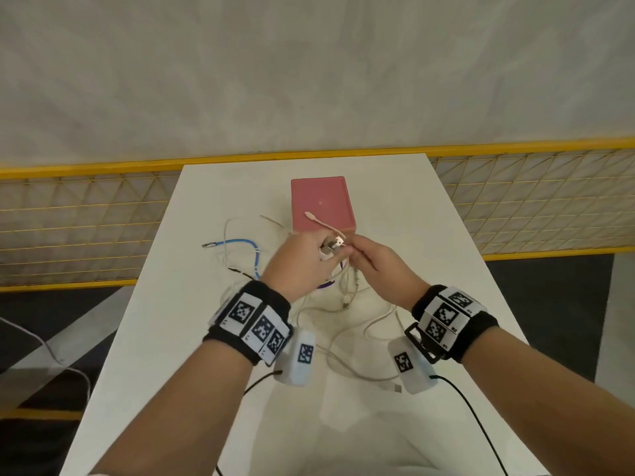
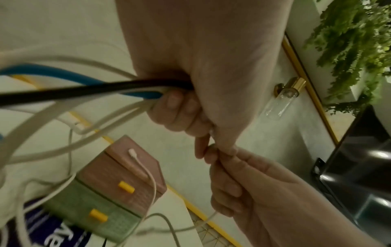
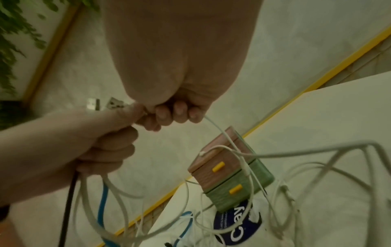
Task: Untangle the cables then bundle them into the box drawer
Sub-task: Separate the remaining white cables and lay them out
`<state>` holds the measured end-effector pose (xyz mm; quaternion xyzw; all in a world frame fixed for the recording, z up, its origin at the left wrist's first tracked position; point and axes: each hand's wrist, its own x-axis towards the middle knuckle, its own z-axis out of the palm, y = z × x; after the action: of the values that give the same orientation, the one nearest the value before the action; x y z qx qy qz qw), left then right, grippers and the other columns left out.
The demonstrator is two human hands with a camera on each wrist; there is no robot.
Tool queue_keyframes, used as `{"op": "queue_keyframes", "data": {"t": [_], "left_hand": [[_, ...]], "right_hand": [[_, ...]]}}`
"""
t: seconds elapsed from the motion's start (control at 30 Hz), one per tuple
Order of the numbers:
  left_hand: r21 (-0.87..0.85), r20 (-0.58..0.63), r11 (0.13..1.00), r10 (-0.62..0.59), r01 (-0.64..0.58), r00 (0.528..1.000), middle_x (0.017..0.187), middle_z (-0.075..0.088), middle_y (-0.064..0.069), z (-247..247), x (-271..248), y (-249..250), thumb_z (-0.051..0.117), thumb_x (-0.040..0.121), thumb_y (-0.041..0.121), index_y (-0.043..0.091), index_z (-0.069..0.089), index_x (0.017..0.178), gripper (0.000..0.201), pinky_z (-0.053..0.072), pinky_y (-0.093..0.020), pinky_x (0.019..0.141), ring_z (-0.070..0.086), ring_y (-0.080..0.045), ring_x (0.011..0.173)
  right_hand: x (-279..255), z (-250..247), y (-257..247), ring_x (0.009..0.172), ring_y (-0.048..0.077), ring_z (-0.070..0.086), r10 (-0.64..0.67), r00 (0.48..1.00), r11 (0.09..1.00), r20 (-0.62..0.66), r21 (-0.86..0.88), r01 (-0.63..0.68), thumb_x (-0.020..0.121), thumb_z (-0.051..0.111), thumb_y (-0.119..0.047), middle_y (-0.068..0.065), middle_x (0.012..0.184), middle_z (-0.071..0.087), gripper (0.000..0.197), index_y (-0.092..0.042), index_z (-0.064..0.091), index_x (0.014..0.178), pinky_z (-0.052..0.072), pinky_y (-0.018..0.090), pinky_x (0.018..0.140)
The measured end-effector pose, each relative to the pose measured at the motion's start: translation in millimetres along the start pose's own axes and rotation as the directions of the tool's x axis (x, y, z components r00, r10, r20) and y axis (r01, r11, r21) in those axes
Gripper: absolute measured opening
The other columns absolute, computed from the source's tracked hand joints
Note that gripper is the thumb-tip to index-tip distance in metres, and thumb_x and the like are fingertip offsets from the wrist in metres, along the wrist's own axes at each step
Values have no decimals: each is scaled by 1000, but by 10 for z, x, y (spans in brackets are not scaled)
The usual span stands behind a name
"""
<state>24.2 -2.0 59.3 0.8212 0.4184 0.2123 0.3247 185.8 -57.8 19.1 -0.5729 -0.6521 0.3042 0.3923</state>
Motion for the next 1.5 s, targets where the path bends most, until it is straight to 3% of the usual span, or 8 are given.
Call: {"op": "queue_keyframes", "data": {"t": [0.23, 0.33, 0.5, 0.63, 0.8, 0.97, 1.13, 1.5], "left_hand": [[-63, -374, 995, -99, 82, 922, 85, 63, 3, -313, 148, -171, 62, 91, 40, 15, 64, 97, 25, 40, -24, 70, 59, -17, 80], [-66, -147, 998, -22, 12, 989, 93, 64, 8, -196, 97, -63, 64, 90, 38, 26, 64, 114, 26, 43, -19, 74, 60, -9, 86], [36, -29, 998, -46, 47, 999, 62, 51, 12, -34, 88, -151, 65, 90, 37, 27, 56, 76, 19, 33, -21, 53, 47, -5, 58], [-30, -57, 996, -81, 79, 995, 84, 62, 9, -165, 25, -308, 65, 89, 36, 31, 64, 111, 23, 40, -13, 60, 55, -8, 72], [-178, -190, 982, -103, 69, 976, 105, 66, 7, -199, -55, -420, 64, 90, 38, 41, 53, 130, 41, 50, -22, 81, 62, -10, 93], [-170, -220, 981, -128, 91, 967, 92, 68, 9, -92, -112, -562, 66, 89, 36, 32, 63, 109, 21, 48, -23, 76, 59, -7, 81], [-215, -191, 968, -169, 127, 967, 87, 67, 2, -5, -155, -623, 64, 90, 39, 29, 60, 92, 11, 47, -30, 79, 60, -18, 79], [-305, -193, 938, -228, 162, 954, 77, 59, 32, 54, -290, -759, 67, 88, 39, 31, 62, 92, 10, 52, -33, 71, 53, 5, 71]], "right_hand": [[-105, -123, 237, 60, 6, 37, 92, 996, 995, -8, -44, -92, 101, 35, -16, -11, 66, 41, 26, -25, 52, 86, 35, 24, 63], [-54, -53, 151, 59, 5, 39, 43, 999, 998, -5, -55, -43, 101, 37, -15, -12, 65, 42, 30, -34, 49, 83, 36, 23, 63], [65, 0, 189, 85, 10, 44, -194, 980, 894, -32, -418, 164, 92, 58, -14, -14, 90, 43, 16, -16, 71, 101, 33, 14, 76], [192, -83, 125, 88, 26, 64, 112, 987, 878, 116, -477, -43, 95, 47, -14, 6, 96, 67, 23, -14, 67, 104, 46, 31, 72], [546, -76, -92, 139, 6, 26, 4, 986, 981, 164, -192, 28, 89, 41, 11, -2, 157, 21, 84, -32, 2, 150, 27, 12, 106], [501, 169, 255, 97, 24, 63, 164, 927, 827, 339, -559, 58, 88, 47, -6, 2, 109, 67, 32, -23, 66, 107, 47, 29, 82], [338, 463, 609, 102, 26, 59, 405, 803, 613, 437, -781, 116, 85, 49, -8, 3, 113, 61, 23, -18, 65, 99, 45, 32, 83], [341, 501, 825, 96, 33, 59, 345, 840, 723, 419, -689, 47, 76, 49, 4, 15, 104, 62, 22, -4, 63, 90, 50, 43, 86]]}}
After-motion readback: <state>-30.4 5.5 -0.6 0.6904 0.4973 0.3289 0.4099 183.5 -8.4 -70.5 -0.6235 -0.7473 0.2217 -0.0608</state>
